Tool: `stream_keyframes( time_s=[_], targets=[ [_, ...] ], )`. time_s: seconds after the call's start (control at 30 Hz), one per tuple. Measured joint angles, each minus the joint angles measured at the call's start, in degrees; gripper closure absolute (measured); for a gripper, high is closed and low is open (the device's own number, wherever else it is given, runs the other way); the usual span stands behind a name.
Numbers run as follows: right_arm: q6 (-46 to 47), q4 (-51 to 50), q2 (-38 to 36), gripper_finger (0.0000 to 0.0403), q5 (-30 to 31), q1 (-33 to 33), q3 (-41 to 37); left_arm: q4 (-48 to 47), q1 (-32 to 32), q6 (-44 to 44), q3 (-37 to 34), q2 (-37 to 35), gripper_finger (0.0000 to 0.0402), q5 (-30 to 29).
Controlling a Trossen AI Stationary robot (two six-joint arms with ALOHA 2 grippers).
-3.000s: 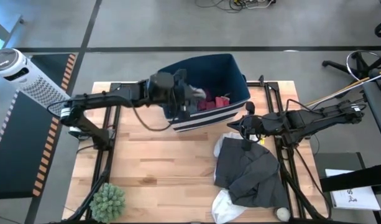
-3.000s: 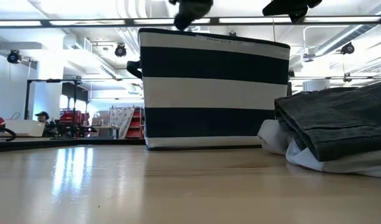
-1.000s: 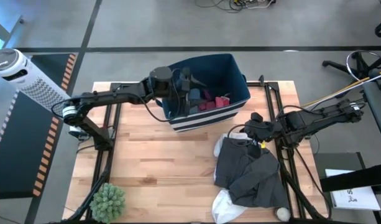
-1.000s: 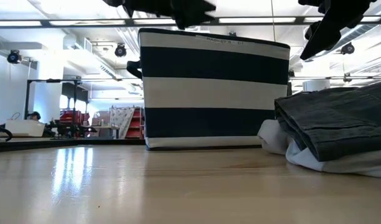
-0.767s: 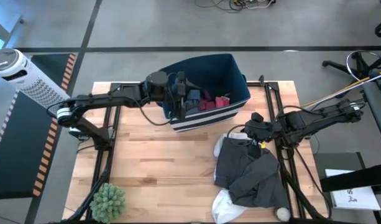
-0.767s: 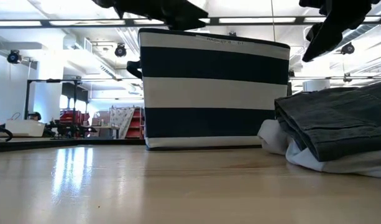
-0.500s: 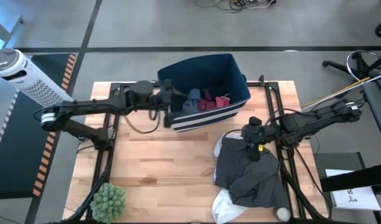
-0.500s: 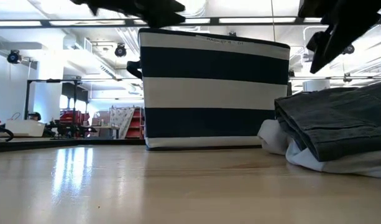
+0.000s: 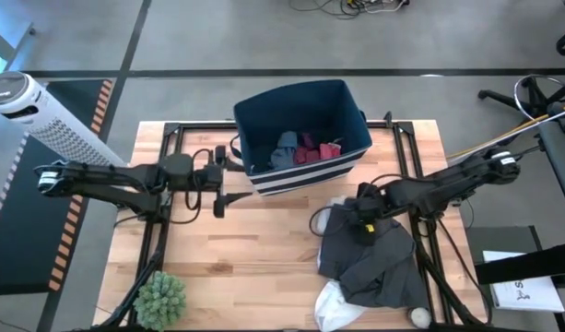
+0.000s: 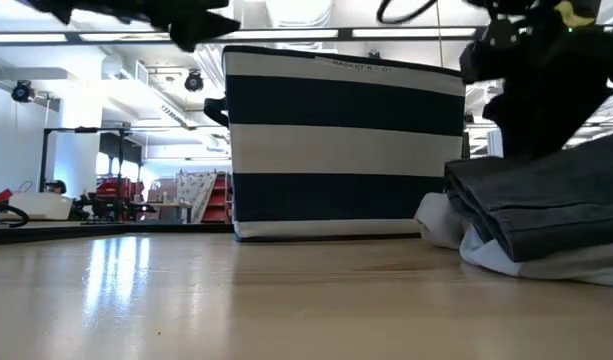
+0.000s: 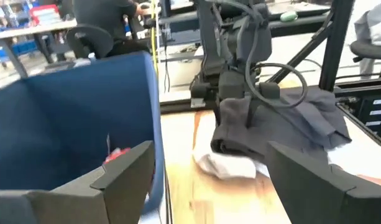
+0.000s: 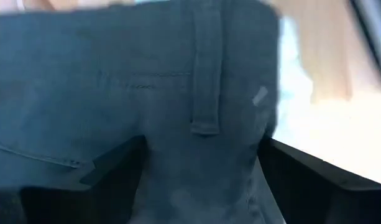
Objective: Sort clothes
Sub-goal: Put the gray shorts into the laundry bin
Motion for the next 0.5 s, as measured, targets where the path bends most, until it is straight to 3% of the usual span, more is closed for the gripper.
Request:
stream_keyframes(
  time_s=[0.17,0.27,0.4,0.5],
  targets=[
    [-0.54,0.24,3.6,0.0157,-2.23,0.0,0.03,3.21,-0.53,-1.77,-3.56,-1.97,0.0119,-1.01],
    [-2.58,0.03,4.56,0.0234,-2.7,0.25,0.77,4.62,-0.53,-1.87,-4.61,-2.33,0.0125,-1.01],
    [-6.64,-1.26,4.47,0.0371,-1.99,0.6,3.3,5.21,-0.53,-1.74,-4.29,-2.57,0.013,-1.01],
    [-7.31,-5.35,4.41,0.0387,-0.92,1.06,7.36,5.38,-0.53,-1.63,-4.09,-2.67,0.0131,-1.01]
  ],
)
